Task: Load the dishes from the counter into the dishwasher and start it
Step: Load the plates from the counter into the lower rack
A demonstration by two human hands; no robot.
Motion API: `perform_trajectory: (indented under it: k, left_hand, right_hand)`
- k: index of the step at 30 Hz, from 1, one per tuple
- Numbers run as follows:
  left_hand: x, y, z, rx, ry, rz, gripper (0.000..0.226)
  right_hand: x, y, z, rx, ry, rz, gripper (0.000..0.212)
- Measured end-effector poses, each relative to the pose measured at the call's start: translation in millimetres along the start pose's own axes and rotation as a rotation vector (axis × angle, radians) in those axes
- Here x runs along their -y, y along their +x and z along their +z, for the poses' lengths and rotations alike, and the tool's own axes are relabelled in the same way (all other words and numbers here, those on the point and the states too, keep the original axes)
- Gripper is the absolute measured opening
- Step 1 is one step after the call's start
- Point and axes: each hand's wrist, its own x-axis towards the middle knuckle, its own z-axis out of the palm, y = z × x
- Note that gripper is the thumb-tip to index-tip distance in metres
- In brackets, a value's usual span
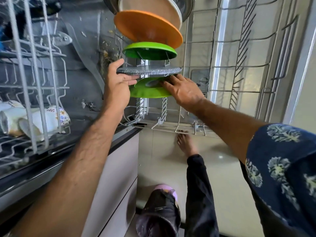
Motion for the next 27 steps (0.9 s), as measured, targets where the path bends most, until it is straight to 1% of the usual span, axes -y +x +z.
perform_trajectory:
  k: [3,6,8,11,12,16,19,22,25,27]
  left_hand:
    - [5,-2,-1,0.024,0.024,0.035,0.073]
    - [7,-3,-2,0.043,0.04,0.067,0.074]
    - [6,-1,-4,0.058,0.059,0.063,0.072]
    - [4,3,-7,0.069,0.064,0.047,0.064]
    - [3,4,-8,0.076,0.061,0.045,0.063]
    - [1,7,-10,0.089,0.073,0.044,0.061]
    - [3,7,-10,0.098,0.09,0.059,0.059]
    - [5,7,-11,0.116,0.097,0.073,0.058]
    - [10,8,-10,0.102,0.117,0.082,0.057]
    - [15,9,-8,0.091,0.137,0.092,0.056]
  right_hand:
    - [-3,0,3,0.003,-0.022,0.0,0.049]
    - [-3,-1,-4,-0.017,0.01,-0.014,0.058]
    - [0,-6,-5,-0.071,0.033,-0.053,0.062]
    - [6,-17,-1,-0.179,0.054,-0.112,0.055]
    - [7,-18,0,-0.192,0.059,-0.12,0.056]
    - [17,-3,-5,-0.158,0.041,-0.13,0.062]
    - [22,14,1,-0.131,0.002,-0.107,0.053]
    - [14,24,9,-0.083,-0.006,-0.016,0.047]
    - [7,26,15,-0.063,-0.017,0.034,0.046]
    - [6,24,16,-0.05,-0.024,0.037,0.05]
